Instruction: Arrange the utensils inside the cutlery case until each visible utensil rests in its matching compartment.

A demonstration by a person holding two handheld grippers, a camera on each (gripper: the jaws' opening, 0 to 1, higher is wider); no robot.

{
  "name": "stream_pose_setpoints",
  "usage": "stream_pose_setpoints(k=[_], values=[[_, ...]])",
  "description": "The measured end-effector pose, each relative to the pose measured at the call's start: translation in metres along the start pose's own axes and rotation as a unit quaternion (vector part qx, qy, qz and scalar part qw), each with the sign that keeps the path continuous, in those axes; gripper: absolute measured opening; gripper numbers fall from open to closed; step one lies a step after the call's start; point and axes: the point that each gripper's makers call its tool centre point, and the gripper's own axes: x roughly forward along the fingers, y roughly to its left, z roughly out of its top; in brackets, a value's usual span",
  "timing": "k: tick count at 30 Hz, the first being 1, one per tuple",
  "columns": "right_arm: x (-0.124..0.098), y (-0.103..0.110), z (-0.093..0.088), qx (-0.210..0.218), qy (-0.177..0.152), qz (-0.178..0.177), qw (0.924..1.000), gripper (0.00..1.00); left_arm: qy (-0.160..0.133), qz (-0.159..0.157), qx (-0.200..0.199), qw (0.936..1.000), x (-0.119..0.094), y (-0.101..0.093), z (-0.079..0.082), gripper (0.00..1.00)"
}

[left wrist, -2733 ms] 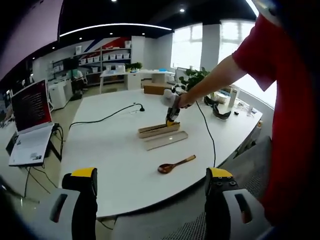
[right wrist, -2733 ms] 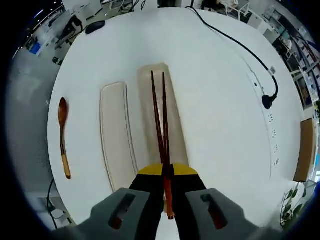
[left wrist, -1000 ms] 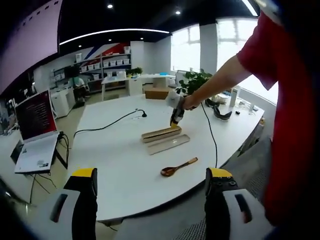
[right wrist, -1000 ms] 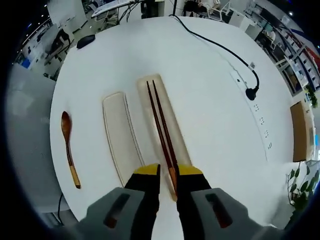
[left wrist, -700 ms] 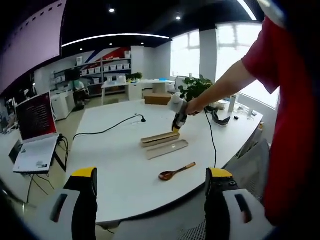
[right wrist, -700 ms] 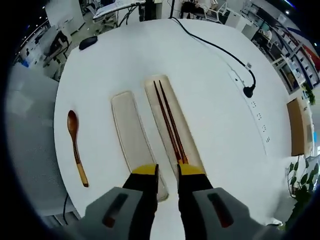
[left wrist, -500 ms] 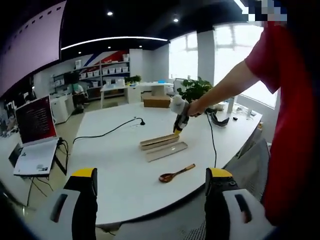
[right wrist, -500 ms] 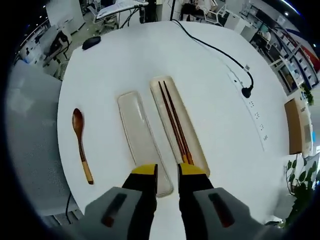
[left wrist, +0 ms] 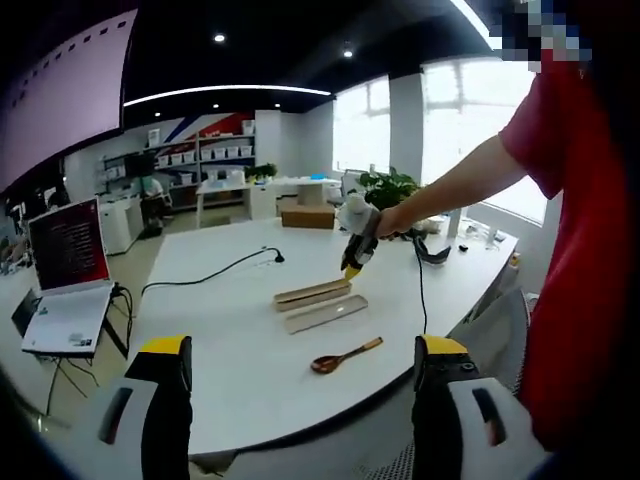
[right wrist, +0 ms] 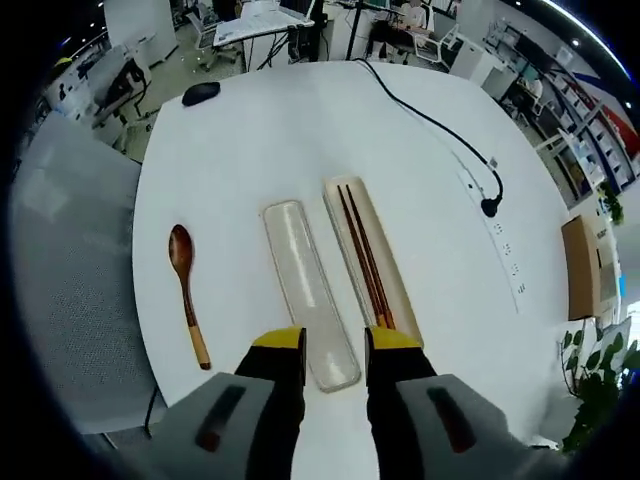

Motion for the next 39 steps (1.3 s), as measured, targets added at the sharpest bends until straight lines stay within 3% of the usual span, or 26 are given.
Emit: stream_pose_setpoints(k=[6,11,14,17,24,27,30,39], values=[[-0.014,0.01,0.011,0.028,-0.023,0.001,0.9993,0.23,0.003,-0.001,0.009,1.0,-0.003,-0.004,-0.002,0.93],[-0.024,0.018,0.013,0.021,-0.036,-0.003,0.9991,0.27,-0.007,0.01,0.011,0.9999,-0.006,-0.002,0.0,0.91],[-0.029,0.017,0.011,0.065,-0.042,-0.015,0.9969,0.27,-0.004,0.012,0.015,0.9998,-0.007,-0.001,0.0,0.91],[-0.032,0.023,0.009,0.06,-0.044,-0.019,0.9971,0.27,-0.013,0.01,0.004,0.9999,-0.01,-0.001,0.002,0.91],[-0.039,0.03,0.005,0.029,-0.043,-0.03,0.9982,0.23,-0.002,0.003,0.011,0.9999,-0.011,-0.004,-0.003,0.91],[-0.042,0.031,0.006,0.037,-0.046,-0.029,0.9978,0.25,0.012,0.0,0.023,0.9997,-0.01,-0.007,-0.008,0.91],[-0.044,0.034,0.007,0.039,-0.056,-0.029,0.9972,0.26,0.043,0.024,0.034,0.9982,-0.009,0.003,-0.019,0.87],[-0.049,0.045,0.012,0.017,-0.078,-0.04,0.996,0.26,0.021,0.02,-0.02,0.9994,-0.014,0.007,-0.014,0.88]])
